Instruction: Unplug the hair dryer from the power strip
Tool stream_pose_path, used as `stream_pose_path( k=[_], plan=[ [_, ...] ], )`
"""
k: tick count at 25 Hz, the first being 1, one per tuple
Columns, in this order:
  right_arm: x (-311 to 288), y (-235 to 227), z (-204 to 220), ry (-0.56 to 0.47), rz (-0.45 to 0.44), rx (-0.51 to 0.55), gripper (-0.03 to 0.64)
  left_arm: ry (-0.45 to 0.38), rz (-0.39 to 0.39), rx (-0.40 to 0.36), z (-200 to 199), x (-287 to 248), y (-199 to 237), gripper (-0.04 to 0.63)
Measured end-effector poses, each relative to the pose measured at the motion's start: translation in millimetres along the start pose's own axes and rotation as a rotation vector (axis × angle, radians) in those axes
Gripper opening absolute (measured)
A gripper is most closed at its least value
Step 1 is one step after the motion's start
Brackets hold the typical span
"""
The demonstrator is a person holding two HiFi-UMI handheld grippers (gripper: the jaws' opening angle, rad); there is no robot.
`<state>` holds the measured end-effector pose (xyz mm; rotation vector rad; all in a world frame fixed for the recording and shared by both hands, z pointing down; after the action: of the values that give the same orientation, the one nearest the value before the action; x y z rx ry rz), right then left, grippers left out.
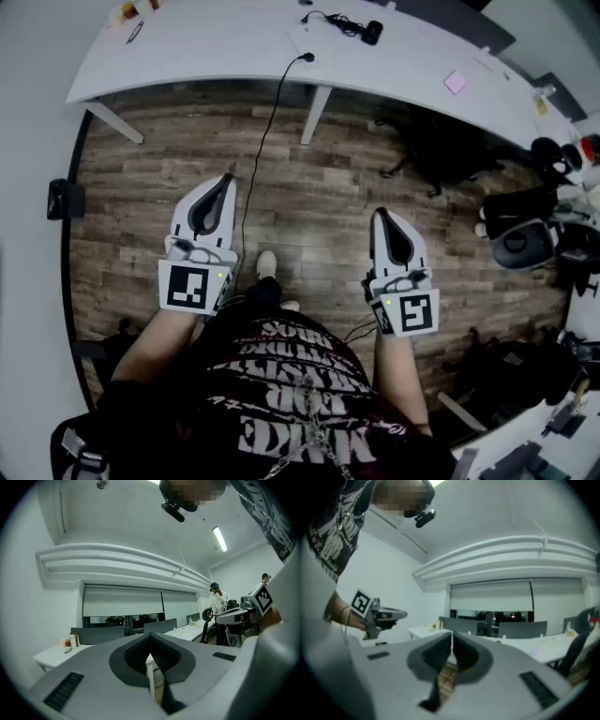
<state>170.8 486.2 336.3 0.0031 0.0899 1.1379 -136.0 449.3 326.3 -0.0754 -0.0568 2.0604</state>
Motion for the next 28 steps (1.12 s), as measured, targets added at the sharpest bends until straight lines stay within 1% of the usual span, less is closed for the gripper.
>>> stream_pose_path(
  k=[7,12,17,22,28],
  plan=[
    [-31.3,-4.6,-14.3,-0.02,-0.017,-0.023,0.037,-0.017,-0.002,-0.001,-10.3,-20.0,20.4,0.022],
    [-50.9,-3.7,-25.2,-0.035,-0.015,-0.005,0.037,-0.035,-0.011,0.007,-11.8,-29.4,41.6,0.021],
    [-68.8,2.4,-33.5,-0.034,-0.015,0.016,0.037,-0.05,0.001,0.014,-11.4,-39.8,60.5,0.022],
    [-77.2,5.4,-38.4,-0.024,0.014,0.051,0.037,-0.043,0.027,0.026,-8.8,-51.1,76.5,0.021],
    [-71.7,-6.6,-32.3,-0.003,0.055,0.02,0.037,-0.034,0.04,0.005,-0.5,-59.4,84.0,0.022]
  ],
)
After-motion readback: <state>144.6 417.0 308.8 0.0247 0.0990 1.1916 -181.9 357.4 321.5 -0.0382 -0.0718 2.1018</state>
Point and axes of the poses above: the fingertips, and each gripper's own axes: x backward along the fingers, y to its left, z out of its underside, the point moved 9 cm from there along x, backward along the fingers, and after that the axes turned 2 degrees about z, right-handed, at the moved point
